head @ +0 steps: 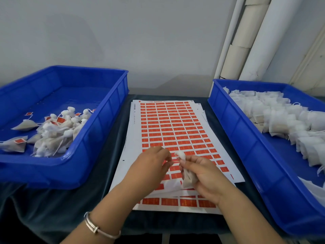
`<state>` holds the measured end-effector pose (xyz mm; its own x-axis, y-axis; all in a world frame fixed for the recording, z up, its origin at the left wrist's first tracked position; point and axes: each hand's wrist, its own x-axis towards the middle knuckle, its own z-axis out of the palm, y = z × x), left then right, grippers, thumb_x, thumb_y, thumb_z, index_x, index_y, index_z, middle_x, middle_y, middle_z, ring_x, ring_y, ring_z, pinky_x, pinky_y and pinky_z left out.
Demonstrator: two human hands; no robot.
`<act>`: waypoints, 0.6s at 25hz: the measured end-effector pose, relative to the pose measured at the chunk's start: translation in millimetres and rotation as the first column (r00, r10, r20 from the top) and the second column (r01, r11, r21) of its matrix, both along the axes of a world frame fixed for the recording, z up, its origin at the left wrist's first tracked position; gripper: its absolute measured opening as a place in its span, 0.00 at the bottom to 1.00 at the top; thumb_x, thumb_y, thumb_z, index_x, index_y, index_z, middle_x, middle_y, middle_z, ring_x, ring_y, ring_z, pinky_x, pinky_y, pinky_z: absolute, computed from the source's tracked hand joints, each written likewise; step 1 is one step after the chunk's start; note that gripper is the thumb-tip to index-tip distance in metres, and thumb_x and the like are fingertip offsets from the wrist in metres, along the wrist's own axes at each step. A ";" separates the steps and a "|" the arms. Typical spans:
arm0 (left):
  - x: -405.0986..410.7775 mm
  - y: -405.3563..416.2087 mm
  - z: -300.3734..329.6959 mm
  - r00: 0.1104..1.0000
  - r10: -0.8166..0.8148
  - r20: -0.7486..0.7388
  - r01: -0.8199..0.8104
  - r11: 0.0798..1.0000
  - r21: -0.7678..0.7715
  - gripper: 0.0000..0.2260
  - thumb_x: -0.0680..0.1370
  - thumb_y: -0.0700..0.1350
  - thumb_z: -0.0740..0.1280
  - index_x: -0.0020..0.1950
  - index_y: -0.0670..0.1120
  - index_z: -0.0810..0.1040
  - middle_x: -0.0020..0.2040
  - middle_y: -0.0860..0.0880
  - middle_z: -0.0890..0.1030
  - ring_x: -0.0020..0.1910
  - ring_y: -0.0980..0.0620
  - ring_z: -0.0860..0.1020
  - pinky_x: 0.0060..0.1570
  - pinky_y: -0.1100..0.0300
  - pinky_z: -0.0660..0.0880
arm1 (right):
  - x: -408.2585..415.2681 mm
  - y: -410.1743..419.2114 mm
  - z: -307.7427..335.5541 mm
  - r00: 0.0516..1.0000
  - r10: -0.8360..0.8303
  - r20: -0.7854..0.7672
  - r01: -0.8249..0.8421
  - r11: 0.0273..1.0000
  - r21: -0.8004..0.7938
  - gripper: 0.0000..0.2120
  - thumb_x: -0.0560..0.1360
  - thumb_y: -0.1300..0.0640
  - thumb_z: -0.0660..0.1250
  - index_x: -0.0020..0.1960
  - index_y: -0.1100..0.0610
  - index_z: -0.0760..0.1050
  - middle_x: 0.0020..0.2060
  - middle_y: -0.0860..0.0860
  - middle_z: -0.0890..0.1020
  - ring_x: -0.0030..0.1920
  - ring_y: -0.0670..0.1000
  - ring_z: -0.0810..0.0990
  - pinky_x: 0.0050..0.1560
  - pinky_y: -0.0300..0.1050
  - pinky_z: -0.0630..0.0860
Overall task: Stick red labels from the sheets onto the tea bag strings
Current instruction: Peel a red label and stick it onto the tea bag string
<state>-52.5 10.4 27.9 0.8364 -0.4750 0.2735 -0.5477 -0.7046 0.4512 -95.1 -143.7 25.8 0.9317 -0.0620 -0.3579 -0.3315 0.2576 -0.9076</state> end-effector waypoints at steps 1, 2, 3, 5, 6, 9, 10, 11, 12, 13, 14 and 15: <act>1.6 0.8 0.3 0.999 0.032 0.010 -0.031 0.999 -0.007 0.05 0.79 0.51 0.61 0.54 0.54 0.73 0.52 0.58 0.75 0.45 0.60 0.71 0.48 0.70 0.66 | -1.9 0.3 1.5 1.000 -0.009 -0.009 0.009 1.000 0.015 0.07 0.73 0.61 0.68 0.49 0.55 0.82 0.39 0.49 0.85 0.42 0.48 0.81 0.40 0.39 0.76; 3.9 1.1 1.6 0.998 0.063 0.022 -0.063 0.998 -0.014 0.05 0.80 0.50 0.60 0.53 0.54 0.73 0.51 0.58 0.75 0.44 0.60 0.71 0.46 0.70 0.66 | -2.9 -1.2 2.0 1.000 -0.012 -0.008 0.012 1.000 0.028 0.08 0.73 0.62 0.68 0.51 0.55 0.81 0.38 0.49 0.85 0.39 0.47 0.82 0.37 0.38 0.76; 5.9 2.0 2.7 0.995 0.095 0.036 -0.095 0.995 -0.014 0.04 0.80 0.50 0.60 0.54 0.54 0.72 0.50 0.58 0.75 0.43 0.59 0.72 0.45 0.70 0.66 | -5.1 -1.9 2.7 1.000 -0.016 -0.009 0.017 0.999 0.043 0.09 0.73 0.63 0.68 0.53 0.55 0.79 0.38 0.49 0.85 0.37 0.45 0.82 0.35 0.37 0.76; 11.5 5.3 3.6 0.988 0.136 0.075 -0.137 0.991 0.000 0.06 0.80 0.49 0.61 0.55 0.54 0.73 0.50 0.58 0.76 0.43 0.58 0.73 0.44 0.70 0.67 | -9.4 -4.7 3.4 1.000 -0.010 -0.003 0.010 0.998 0.069 0.11 0.74 0.64 0.66 0.55 0.56 0.77 0.41 0.50 0.85 0.36 0.45 0.83 0.35 0.37 0.77; 13.5 7.3 5.1 0.983 0.155 0.102 -0.156 0.988 0.000 0.06 0.80 0.49 0.61 0.56 0.53 0.73 0.50 0.58 0.76 0.43 0.58 0.73 0.44 0.69 0.67 | -11.3 -6.5 2.5 1.000 0.007 0.004 -0.008 0.998 0.068 0.11 0.75 0.64 0.66 0.56 0.56 0.77 0.44 0.51 0.85 0.39 0.45 0.83 0.37 0.38 0.78; 16.1 8.5 11.0 0.968 0.220 0.123 -0.216 0.975 -0.047 0.08 0.79 0.49 0.61 0.57 0.52 0.74 0.51 0.56 0.78 0.42 0.59 0.71 0.45 0.68 0.67 | -16.5 -6.5 3.6 0.994 0.104 0.018 -0.104 0.994 -0.019 0.14 0.71 0.59 0.69 0.55 0.50 0.79 0.52 0.48 0.83 0.52 0.49 0.82 0.47 0.42 0.79; 16.3 7.7 13.2 0.964 0.241 0.113 -0.234 0.970 -0.070 0.08 0.79 0.49 0.61 0.57 0.52 0.75 0.51 0.56 0.78 0.42 0.59 0.71 0.46 0.68 0.67 | -16.2 -7.0 3.8 0.990 0.140 0.023 -0.138 0.987 -0.087 0.13 0.71 0.58 0.69 0.54 0.46 0.80 0.53 0.46 0.83 0.53 0.49 0.81 0.48 0.42 0.79; 15.6 7.3 15.3 0.963 0.246 0.106 -0.238 0.968 -0.085 0.08 0.80 0.49 0.60 0.57 0.52 0.75 0.51 0.55 0.78 0.43 0.58 0.72 0.45 0.68 0.67 | -16.0 -6.1 7.0 0.983 0.181 0.020 -0.175 0.972 -0.155 0.13 0.71 0.58 0.69 0.52 0.43 0.81 0.54 0.43 0.81 0.54 0.49 0.80 0.48 0.41 0.79; 15.1 6.2 17.2 0.967 0.229 0.109 -0.220 0.971 -0.088 0.08 0.80 0.49 0.60 0.57 0.52 0.76 0.51 0.55 0.78 0.43 0.58 0.72 0.44 0.69 0.67 | -13.6 -7.0 9.3 0.972 0.234 0.020 -0.225 0.952 -0.207 0.14 0.71 0.58 0.70 0.51 0.41 0.81 0.53 0.41 0.80 0.54 0.49 0.78 0.47 0.41 0.79; 13.5 5.0 18.6 0.973 0.192 0.124 -0.183 0.980 -0.084 0.08 0.80 0.48 0.61 0.56 0.51 0.76 0.50 0.55 0.79 0.43 0.58 0.72 0.43 0.69 0.68 | -11.4 -5.8 14.7 0.956 0.291 0.024 -0.278 0.933 -0.227 0.12 0.70 0.57 0.71 0.49 0.41 0.82 0.51 0.40 0.80 0.53 0.49 0.78 0.47 0.41 0.79; 11.1 3.9 20.4 0.978 0.145 0.150 -0.135 0.988 -0.079 0.07 0.80 0.48 0.61 0.55 0.50 0.77 0.49 0.54 0.79 0.43 0.58 0.73 0.43 0.69 0.69 | -6.9 -4.9 18.1 0.940 0.337 0.049 -0.321 0.925 -0.204 0.09 0.70 0.56 0.70 0.46 0.44 0.83 0.47 0.42 0.82 0.51 0.49 0.79 0.47 0.42 0.79; 8.5 3.1 22.2 0.978 0.101 0.180 -0.088 0.993 -0.078 0.07 0.79 0.47 0.62 0.54 0.49 0.77 0.48 0.53 0.79 0.43 0.57 0.73 0.43 0.67 0.71 | -2.7 -1.9 22.8 0.929 0.360 0.088 -0.345 0.927 -0.147 0.07 0.72 0.55 0.67 0.42 0.48 0.84 0.42 0.46 0.83 0.47 0.49 0.81 0.47 0.43 0.79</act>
